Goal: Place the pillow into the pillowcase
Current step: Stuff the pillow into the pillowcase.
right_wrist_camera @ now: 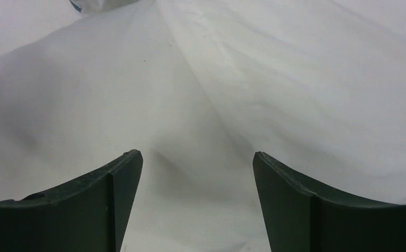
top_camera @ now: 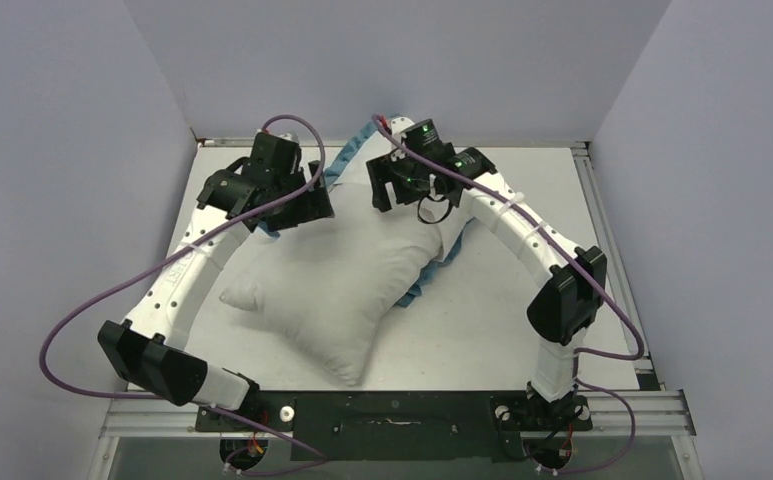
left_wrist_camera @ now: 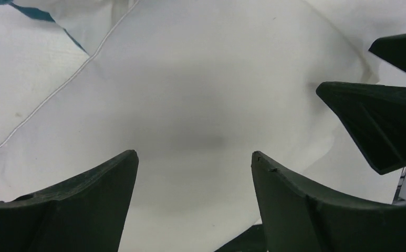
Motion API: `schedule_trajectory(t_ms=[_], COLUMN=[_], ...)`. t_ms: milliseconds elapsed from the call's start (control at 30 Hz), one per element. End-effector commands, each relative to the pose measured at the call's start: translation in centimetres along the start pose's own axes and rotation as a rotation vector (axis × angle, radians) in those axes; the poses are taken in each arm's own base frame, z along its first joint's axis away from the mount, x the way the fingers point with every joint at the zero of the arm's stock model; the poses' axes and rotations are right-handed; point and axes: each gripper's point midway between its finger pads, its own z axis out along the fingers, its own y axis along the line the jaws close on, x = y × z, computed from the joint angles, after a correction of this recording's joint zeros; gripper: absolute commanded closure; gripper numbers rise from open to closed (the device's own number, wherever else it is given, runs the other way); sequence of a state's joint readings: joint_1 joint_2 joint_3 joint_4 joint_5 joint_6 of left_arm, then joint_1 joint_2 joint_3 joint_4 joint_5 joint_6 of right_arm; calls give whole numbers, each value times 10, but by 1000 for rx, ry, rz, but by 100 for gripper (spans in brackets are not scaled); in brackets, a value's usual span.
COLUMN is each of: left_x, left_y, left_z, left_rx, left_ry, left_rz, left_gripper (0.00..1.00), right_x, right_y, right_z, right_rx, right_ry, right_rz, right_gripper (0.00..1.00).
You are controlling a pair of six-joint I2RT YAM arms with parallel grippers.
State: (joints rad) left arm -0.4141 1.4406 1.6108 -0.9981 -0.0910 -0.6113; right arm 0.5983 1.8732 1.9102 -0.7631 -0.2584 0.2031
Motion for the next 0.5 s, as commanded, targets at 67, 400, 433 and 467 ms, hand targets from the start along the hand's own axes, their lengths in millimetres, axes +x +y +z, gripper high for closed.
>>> schedule_trajectory(t_ms=[67,400,433,467], left_x=[60,117,120,122], left_y=[-21,-52,-49,-46], left_z=[-19,25,30,35], left_rx=[63,68,54,41], left_ry=[193,285,286,287], left_rz=[106,122,127,127], left_gripper=[23,23,24,25], right_x=[22,69,68,67], right_y=[-39,-99,-101,-100], right_z=[-60,-77,-71,-65], right_rx=[326,467,462,452], right_ry=[7,57,57,55], right_rz=[-56,28,29,29], right_gripper=[11,1,1,1])
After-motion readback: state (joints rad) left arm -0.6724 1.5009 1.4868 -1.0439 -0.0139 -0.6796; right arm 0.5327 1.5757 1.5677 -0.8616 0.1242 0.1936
